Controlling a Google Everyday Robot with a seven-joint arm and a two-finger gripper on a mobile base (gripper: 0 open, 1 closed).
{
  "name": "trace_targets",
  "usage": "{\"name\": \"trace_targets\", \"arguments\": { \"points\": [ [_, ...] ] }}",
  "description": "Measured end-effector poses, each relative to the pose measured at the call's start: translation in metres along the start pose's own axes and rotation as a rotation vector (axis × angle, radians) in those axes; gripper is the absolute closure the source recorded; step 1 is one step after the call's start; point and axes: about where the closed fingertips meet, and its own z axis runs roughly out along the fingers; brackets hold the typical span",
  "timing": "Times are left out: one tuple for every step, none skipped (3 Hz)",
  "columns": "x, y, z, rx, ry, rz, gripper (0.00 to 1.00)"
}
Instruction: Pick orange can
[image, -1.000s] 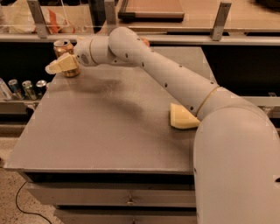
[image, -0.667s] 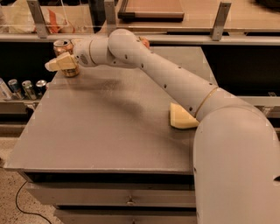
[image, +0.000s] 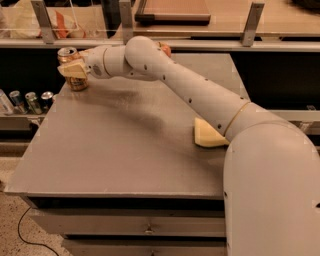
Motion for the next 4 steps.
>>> {"name": "trace_targets", "arguments": {
  "points": [
    [0.001, 0.0, -0.002, 0.0, 0.0, -0.001, 0.87],
    [-0.009, -0.006, -0.011, 0.007, -0.008, -0.016, 1.0],
    [-0.029, -0.013, -0.024, 0.01, -0.024, -0.042, 1.0],
    [-0.055, -0.017, -0.039, 0.008, -0.052, -0.074, 1.0]
  ]
}}
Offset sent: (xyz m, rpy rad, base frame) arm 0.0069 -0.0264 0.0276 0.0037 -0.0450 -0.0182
